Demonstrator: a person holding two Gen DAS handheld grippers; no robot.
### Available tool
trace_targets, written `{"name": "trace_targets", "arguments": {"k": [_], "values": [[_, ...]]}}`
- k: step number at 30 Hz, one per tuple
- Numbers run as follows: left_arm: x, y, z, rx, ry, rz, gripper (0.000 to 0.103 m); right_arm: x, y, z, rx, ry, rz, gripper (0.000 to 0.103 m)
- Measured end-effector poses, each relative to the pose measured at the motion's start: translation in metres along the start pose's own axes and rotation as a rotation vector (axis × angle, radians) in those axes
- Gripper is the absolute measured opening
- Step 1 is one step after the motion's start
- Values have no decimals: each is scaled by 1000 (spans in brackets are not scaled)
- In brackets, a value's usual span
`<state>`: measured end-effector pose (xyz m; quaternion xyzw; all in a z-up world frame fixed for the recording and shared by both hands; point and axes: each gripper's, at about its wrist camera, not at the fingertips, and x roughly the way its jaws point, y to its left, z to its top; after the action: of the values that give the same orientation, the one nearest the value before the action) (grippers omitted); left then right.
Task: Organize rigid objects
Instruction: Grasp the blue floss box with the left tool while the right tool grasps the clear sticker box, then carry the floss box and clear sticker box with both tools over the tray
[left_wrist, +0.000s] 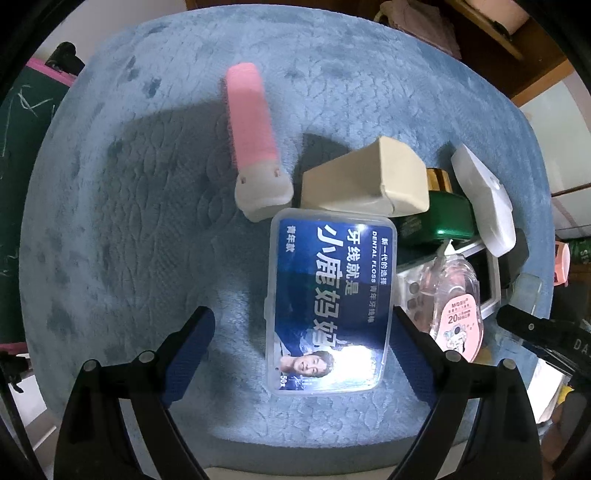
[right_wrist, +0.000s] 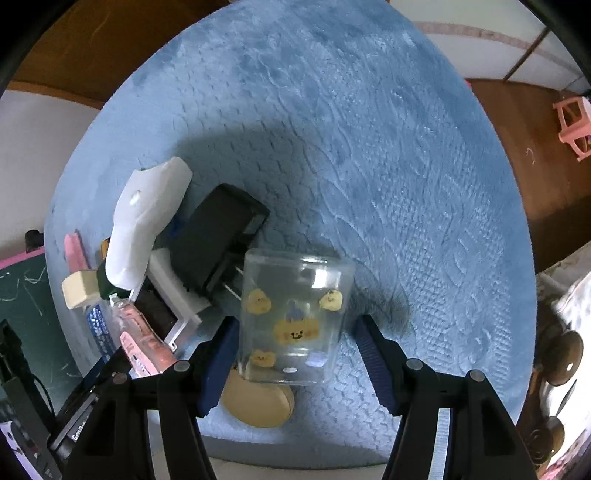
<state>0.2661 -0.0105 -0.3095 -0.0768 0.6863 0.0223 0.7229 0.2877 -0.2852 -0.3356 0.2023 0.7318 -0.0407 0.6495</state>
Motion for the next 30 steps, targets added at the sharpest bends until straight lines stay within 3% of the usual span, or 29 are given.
{"name": "trace_targets", "arguments": {"k": [2,5,6,8,10,11,20,30], "values": [[2,5,1,-13,4,-6,94,1,3,0,-7,-1,-7,65],[2,10,0,-14,-4,11,93,1,5,2,-17,-12,-36,51],[1,10,-1,-10,-10,26,91,-1,6,2,-19,-15,-34,51],[0,10,-2,-2,-17,32,86,-2,8,2,-21,-25,-37,51],[0,6,-2,2,-5,-3,70,-3,11,0,-30,-36,-56,51],[0,5,-2,6,2,-16,67,-2,11,0,-37,-38,-65,51],[-4,-5,-11,29,-26,42,66,-13,16,-15,-69,-65,-52,50],[-87,-20,-36,100,-189,27,66,-59,7,-45,-98,-126,-1,50]]}}
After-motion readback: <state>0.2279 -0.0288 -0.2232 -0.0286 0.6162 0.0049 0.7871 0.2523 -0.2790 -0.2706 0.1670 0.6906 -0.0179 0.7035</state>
